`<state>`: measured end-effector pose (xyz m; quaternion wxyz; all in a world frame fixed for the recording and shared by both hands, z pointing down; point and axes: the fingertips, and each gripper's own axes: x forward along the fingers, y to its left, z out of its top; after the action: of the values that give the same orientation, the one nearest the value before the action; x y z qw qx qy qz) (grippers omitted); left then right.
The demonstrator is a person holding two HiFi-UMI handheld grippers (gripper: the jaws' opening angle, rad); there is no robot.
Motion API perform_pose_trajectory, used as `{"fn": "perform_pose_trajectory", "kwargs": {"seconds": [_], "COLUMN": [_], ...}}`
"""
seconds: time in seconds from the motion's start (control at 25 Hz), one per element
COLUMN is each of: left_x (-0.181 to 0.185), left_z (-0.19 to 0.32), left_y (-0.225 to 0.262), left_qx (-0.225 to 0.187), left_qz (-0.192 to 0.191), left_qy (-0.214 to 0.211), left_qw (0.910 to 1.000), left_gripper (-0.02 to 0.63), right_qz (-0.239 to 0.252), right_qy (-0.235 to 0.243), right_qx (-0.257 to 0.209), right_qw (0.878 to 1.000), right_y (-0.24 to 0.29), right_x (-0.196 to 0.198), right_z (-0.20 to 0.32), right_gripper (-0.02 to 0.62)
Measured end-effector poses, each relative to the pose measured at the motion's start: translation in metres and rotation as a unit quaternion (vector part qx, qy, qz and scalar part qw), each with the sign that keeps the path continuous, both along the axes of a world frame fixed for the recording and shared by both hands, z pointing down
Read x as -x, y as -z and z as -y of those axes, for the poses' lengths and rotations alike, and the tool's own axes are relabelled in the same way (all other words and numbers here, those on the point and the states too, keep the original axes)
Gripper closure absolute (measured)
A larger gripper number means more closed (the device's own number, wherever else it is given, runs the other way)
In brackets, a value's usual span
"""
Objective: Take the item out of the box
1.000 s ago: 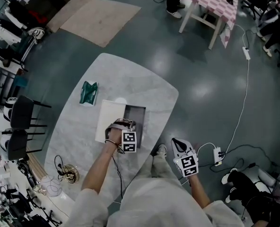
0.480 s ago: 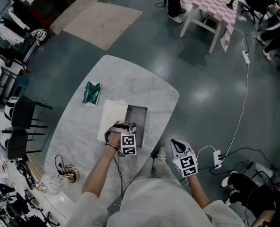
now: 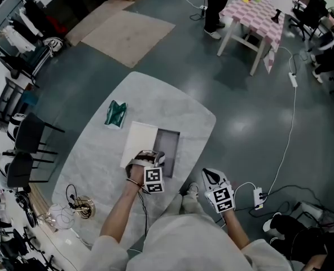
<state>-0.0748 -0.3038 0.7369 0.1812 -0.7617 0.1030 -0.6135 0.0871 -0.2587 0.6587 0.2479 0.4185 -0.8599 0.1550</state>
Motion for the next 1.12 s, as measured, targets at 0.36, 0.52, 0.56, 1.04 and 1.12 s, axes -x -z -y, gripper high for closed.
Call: {"fn": "perform_pose_trajectory", "kwargs": {"seconds": [0.36,0.52,0.56,1.04,1.12], "left_x": [-0.008,-0.008,-0.008,0.001,0.004], "left_z": [0.000,0.002,0.003,0.018,0.021], "left_y": [0.044,0.059,0.064,0.117,0.128], "left_qx": [-0.009,-0.011,-0.009,0.001,-0.001], "left_qz": [-0.139,-0.195,-0.215,-0.414,-0.433], "left_qy": [0.108,0.148,0.161,0.285,0.297], "left_qw": [0.9843,0.9695,0.9632,0.8644,0.8511], "left_gripper": [0.425,0.425,0.426,0.426,0.426], "right_qz": [0.004,0.007,0.007,0.013,0.010], "right_qy": [0.004,0.005,0.005,-0.013,-0.016], "right_qx": [-0.012,-0.028,-0.032,-0.081,-0.089], "right_qw": [1.000,1.000,0.999,0.997,0.996], "right_y": [0.015,0.026,0.028,0.060,0.066], "right_x": [0.012,0.017,0.018,0.006,0.002], "right_z": [-0.001,0.006,0.007,0.039,0.046], "right_gripper": [0.594,0.594,0.594,0.594,0.594]}}
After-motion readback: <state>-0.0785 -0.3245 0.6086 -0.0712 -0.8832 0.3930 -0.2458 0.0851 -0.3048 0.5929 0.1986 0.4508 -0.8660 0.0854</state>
